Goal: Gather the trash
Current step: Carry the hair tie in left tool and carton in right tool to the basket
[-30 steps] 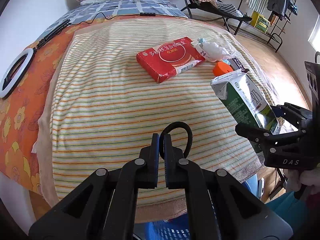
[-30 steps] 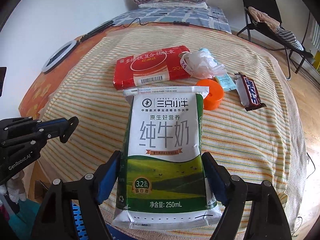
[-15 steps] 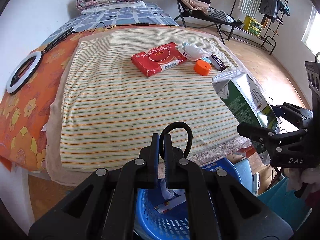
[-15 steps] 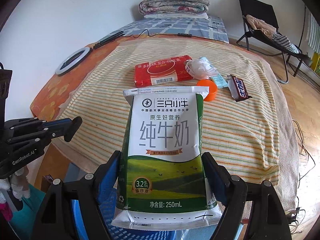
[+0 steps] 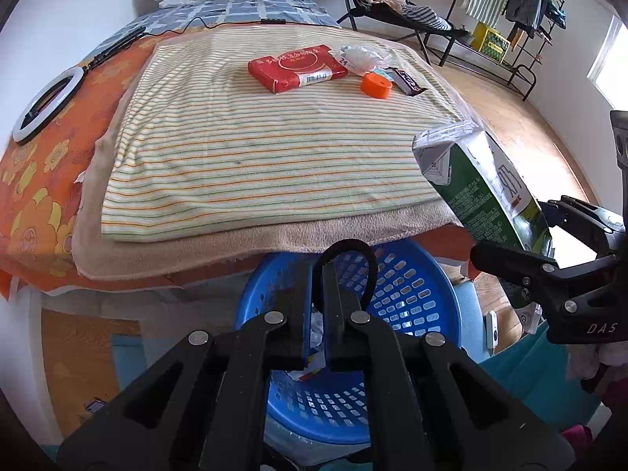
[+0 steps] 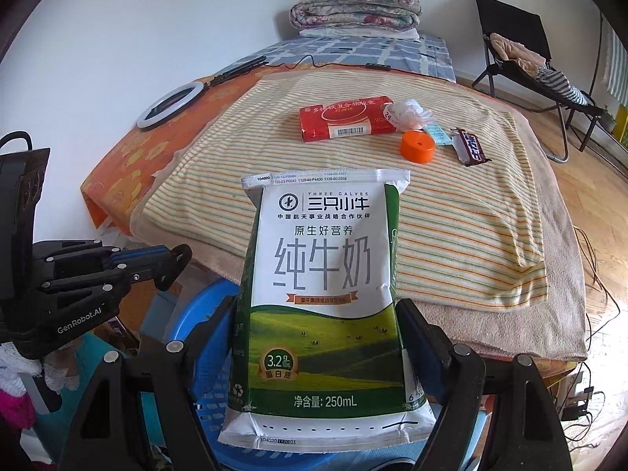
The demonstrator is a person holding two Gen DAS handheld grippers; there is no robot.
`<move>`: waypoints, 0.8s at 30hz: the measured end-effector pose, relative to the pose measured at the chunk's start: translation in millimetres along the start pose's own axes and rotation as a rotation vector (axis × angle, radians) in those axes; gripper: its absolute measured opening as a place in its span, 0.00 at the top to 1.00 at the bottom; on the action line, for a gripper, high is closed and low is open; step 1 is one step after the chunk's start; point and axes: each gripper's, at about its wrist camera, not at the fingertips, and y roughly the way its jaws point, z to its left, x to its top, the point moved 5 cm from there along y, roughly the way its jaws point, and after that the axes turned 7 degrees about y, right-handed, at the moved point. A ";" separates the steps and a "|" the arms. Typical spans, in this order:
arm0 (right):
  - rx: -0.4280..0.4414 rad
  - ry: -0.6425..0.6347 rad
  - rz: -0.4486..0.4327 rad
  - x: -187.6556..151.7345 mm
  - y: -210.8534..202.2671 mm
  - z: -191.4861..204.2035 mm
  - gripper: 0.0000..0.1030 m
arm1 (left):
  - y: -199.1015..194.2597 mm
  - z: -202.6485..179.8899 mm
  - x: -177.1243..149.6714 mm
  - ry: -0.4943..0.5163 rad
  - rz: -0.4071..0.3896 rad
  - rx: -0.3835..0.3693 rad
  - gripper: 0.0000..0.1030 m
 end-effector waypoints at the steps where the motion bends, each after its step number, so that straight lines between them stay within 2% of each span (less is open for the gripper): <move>1: 0.004 0.001 0.003 -4.8 -1.2 1.7 0.21 | 0.8 -1.5 -3.8 -0.002 0.006 -0.002 0.98; 15: 0.025 0.025 0.108 -66.7 11.8 14.1 0.21 | 25.5 -8.8 -56.5 -0.032 0.118 -0.020 0.98; 24: 0.016 0.015 0.188 -92.6 31.4 16.1 0.21 | 41.1 -6.7 -70.6 -0.042 0.166 -0.018 0.98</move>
